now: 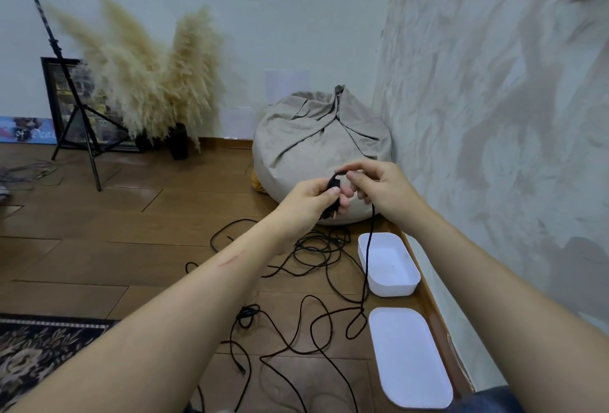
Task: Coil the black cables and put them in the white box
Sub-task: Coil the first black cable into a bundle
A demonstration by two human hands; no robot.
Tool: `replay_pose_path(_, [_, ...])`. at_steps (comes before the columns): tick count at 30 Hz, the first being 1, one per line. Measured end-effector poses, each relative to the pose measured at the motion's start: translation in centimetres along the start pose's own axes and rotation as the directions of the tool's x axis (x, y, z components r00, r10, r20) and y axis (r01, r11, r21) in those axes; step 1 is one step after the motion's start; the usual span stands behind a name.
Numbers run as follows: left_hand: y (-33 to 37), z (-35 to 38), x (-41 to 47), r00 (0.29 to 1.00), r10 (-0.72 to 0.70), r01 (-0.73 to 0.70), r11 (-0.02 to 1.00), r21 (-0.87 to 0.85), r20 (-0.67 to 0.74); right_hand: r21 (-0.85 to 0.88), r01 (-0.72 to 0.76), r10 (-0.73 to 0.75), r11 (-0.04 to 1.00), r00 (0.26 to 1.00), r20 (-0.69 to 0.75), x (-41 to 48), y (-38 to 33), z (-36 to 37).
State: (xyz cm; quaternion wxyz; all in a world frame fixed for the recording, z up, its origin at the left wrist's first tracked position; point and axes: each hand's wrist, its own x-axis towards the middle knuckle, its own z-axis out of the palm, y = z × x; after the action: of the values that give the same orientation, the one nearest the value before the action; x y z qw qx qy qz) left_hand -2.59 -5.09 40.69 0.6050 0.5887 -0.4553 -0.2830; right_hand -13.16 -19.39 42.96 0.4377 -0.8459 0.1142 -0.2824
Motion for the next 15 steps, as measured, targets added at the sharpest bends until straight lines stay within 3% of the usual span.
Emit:
replay_pose_path(6, [0.7, 0.1, -0.5, 1.0, -0.01, 0.01, 1.0, 0.016, 0.014, 0.067, -0.014, 0.019, 0.998, 0.997, -0.072, 0.2, -0.1, -0.2])
replay_pose_path(10, [2.6, 0.4, -0.7, 0.996, 0.049, -0.042, 0.996, -0.084, 0.078, 0.175, -0.023, 0.041, 0.984, 0.994, -0.1, 0.2, -0.3, 0.2])
replay_pose_path(12, [4.1, 0.7, -0.6, 0.994, 0.086, -0.071, 0.976, -0.206, 0.065, 0.239, -0.024, 0.039, 0.971, 0.998, -0.059, 0.1, -0.5, 1.3])
replay_pose_path(15, [5.0, 0.7, -0.2, 0.996, 0.074, -0.09, 0.926, -0.366, -0.058, 0.155, -0.093, 0.077, 0.984, 0.991, 0.105, -0.4, -0.7, 3.4])
